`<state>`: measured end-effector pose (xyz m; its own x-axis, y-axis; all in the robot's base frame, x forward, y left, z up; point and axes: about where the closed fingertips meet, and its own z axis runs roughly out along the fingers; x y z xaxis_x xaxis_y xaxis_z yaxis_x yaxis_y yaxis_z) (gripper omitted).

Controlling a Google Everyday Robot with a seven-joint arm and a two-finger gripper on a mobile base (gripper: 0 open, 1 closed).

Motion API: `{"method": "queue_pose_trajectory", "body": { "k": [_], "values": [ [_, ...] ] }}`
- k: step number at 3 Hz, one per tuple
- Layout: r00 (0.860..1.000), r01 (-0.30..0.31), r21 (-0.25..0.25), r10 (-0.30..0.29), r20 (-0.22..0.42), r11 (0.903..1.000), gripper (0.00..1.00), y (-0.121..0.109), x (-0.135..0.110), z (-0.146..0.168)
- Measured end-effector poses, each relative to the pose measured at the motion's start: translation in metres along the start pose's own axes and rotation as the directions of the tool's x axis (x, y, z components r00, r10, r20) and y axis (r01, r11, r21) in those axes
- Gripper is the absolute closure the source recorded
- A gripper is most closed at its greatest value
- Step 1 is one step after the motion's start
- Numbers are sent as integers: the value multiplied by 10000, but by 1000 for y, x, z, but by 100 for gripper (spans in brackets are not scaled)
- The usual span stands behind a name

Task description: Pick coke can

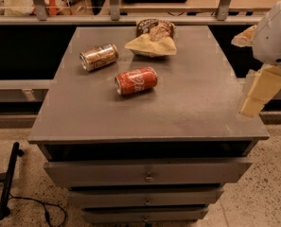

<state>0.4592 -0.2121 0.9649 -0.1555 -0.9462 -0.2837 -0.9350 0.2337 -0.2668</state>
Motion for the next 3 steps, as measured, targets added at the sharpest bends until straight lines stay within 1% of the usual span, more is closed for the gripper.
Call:
{"method": "queue_pose_trajectory", "body": {
  "k": [1, 2, 3],
  "values": [
    [9968, 44, 73, -50, 799, 10000, 0, -11, -2, 12],
    [9788, -671, -63, 670, 1938, 9977, 0, -24, -1, 30],
    [9391, -1500, -383, 1544, 3069, 9880, 0, -37, -5, 46]
  ]
}}
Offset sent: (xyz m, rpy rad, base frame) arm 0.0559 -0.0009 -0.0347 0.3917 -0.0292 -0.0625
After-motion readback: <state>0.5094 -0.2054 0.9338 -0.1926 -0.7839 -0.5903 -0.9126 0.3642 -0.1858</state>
